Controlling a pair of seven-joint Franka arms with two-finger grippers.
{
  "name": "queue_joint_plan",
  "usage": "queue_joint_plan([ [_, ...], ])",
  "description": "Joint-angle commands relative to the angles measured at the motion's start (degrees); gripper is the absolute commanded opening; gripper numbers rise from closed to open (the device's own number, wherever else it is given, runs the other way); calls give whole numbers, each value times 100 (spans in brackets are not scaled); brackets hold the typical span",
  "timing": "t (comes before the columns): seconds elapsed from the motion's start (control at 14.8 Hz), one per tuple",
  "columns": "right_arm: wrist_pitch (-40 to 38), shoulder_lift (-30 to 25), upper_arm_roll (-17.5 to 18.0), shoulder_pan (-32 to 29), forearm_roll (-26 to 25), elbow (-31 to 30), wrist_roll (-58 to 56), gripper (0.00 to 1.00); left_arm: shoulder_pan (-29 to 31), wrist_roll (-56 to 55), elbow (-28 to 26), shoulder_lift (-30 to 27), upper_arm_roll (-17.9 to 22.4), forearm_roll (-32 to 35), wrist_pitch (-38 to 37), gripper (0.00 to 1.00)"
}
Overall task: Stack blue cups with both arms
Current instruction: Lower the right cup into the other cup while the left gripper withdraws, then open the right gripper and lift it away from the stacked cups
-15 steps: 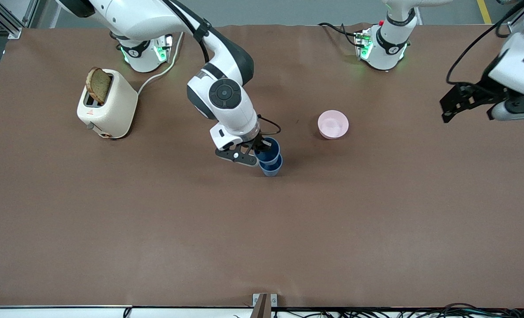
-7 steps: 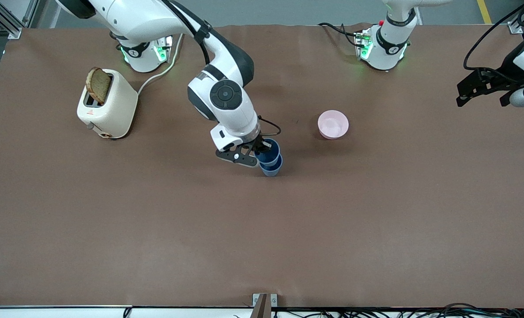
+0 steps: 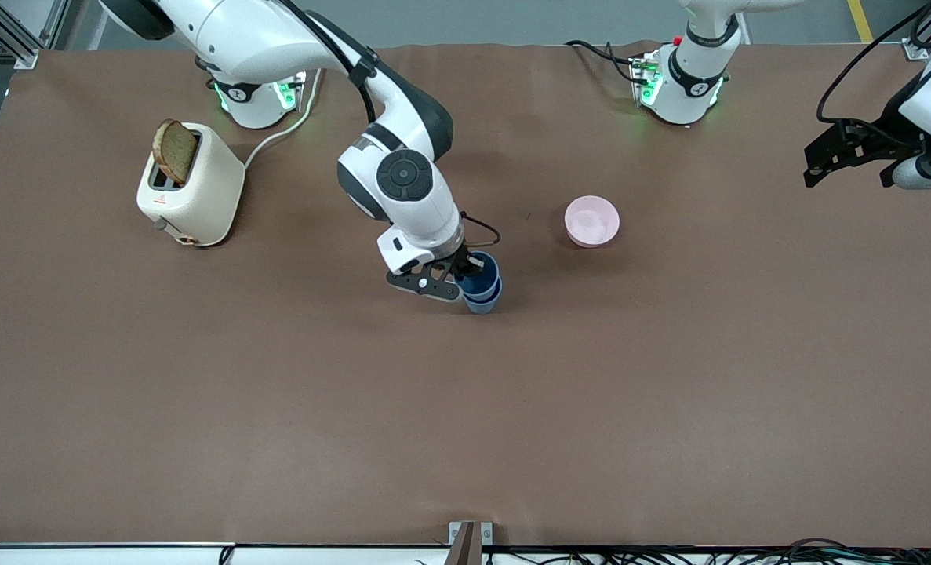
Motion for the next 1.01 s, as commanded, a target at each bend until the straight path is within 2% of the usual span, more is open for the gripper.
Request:
queue_joint_plan([
  [0.0,31,43,35,31,-141,56,163,11,32,-53,-88,-104,-47,-8,30,100],
  [0.2,22,43,35,40,-115,47,163,19,76,44,-97,-104,-29,-8,30,100],
  [0.34,-13,34,35,5,-115,56,145,37,85,53,-80,-78,-20,0,30,100],
  [0.41,-39,-18,35,-38,-115,65,128,51,85,61,-79,-52,-12,0,30,100],
  [0.54,-266,-385,0,-143,-237,48,119,95,85,70,-80,-60,6,0,30,100],
  [0.61,-616,-605,17,-371,-490,47,84,100,85,79,-71,-52,15,0,30,100],
  [0.68,-907,-842,26,-573,-675,47,31,100,85,79,-71,-52,15,0,30,100],
  [0.81,-1557,-1413,0,-1073,-730,39,-239,100,85,88,-62,-43,15,27,65,100],
  [0.95,-1998,-1888,-26,-1714,-756,30,-1063,100,85,88,-53,-43,15,36,65,100],
])
